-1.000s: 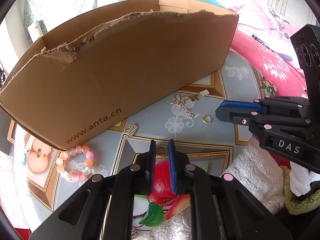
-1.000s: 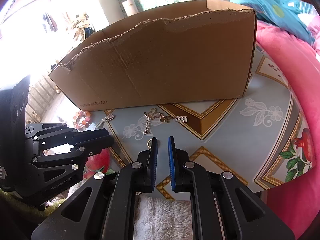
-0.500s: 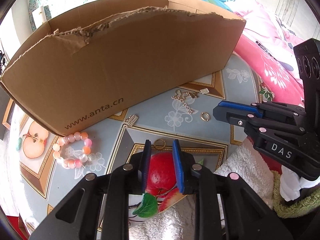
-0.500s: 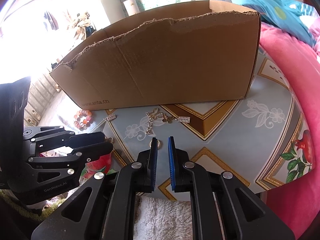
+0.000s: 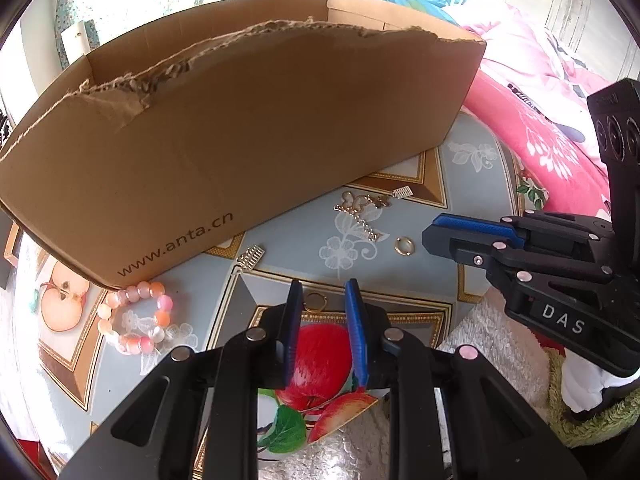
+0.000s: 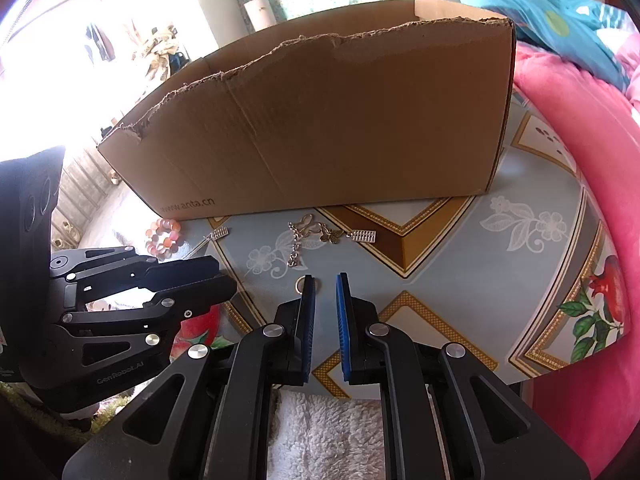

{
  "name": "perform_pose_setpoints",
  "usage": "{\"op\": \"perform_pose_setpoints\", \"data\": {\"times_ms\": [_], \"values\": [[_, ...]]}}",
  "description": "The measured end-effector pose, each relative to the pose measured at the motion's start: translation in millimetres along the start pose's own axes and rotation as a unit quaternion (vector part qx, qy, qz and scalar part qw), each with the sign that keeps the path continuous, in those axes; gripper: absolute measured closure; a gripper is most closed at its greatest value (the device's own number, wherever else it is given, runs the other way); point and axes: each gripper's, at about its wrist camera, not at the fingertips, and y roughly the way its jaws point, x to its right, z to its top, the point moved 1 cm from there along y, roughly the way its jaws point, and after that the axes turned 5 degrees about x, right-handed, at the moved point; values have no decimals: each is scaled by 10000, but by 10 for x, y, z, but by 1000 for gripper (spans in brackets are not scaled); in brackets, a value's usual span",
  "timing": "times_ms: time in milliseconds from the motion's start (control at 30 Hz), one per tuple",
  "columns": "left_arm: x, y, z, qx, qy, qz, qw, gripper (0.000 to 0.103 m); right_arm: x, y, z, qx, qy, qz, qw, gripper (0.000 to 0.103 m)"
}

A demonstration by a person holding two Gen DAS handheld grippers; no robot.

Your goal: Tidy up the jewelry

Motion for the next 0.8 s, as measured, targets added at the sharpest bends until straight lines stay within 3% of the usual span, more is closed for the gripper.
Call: {"op": "perform_pose_setpoints", "data": {"times_ms": [333,500,800], "values": [[-2,10,3,-23,-6,117,9999,82,-15,4,-21,-34,-36,-12,10000,91],[-2,10,4,-4,29,171,9998,82,-91,15,-25,-13,-236,-52,9997,85],[-8,8,-2,26,85,193,9998,86,-167,29,32,-46,-1331,-84,9911,85]]}}
